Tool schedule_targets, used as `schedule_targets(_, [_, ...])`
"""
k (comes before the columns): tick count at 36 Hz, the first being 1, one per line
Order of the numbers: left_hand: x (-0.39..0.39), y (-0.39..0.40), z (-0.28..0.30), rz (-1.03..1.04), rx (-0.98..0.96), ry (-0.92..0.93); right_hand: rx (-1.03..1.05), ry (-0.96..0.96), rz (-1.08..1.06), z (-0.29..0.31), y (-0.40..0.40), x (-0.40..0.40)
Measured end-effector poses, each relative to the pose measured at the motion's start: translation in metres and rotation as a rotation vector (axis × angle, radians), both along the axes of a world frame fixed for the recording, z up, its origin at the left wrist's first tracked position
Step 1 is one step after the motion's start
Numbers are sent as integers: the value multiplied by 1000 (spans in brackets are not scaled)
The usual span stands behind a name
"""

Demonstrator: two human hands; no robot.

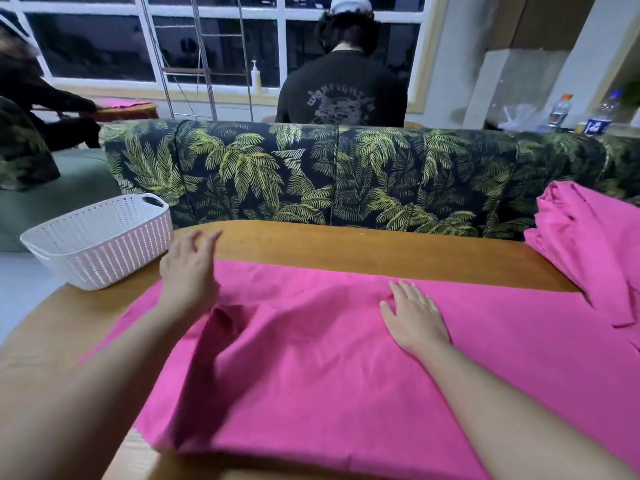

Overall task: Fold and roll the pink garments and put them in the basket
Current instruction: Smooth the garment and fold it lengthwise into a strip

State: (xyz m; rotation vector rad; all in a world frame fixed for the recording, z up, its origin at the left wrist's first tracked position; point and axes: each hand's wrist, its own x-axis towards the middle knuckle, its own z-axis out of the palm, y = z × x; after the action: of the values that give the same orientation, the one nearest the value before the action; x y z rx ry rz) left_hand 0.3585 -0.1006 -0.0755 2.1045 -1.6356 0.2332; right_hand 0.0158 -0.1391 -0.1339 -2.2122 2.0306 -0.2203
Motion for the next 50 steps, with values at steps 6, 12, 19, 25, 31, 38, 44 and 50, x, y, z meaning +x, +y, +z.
schedule_targets(6, [-46,-21,-24,-384,252,58,12,4,-2,1,0,0])
schedule_targets(12, [-90,-44,-31,-458,509,137,0,-2,1,1,0,-1])
schedule_targets(19, [-103,-70,-31,-321,488,-136,-46,-83,-145,2,1,1])
schedule_targets(25, [-94,-85,-28,-272,393,-113,-15,-84,-188,2,0,2])
schedule_targets(31, [-92,-96,-30,-172,298,79,12,-46,-171,2,-1,1])
schedule_targets(38, [-91,-106,-47,-78,345,2,29,-29,-140,-1,-2,0])
schedule_targets(44, [-80,-107,-56,-54,289,10,48,-21,-124,0,-2,-1])
schedule_targets(50, [-54,-96,-49,-99,242,-9,149,11,-144,13,-7,11])
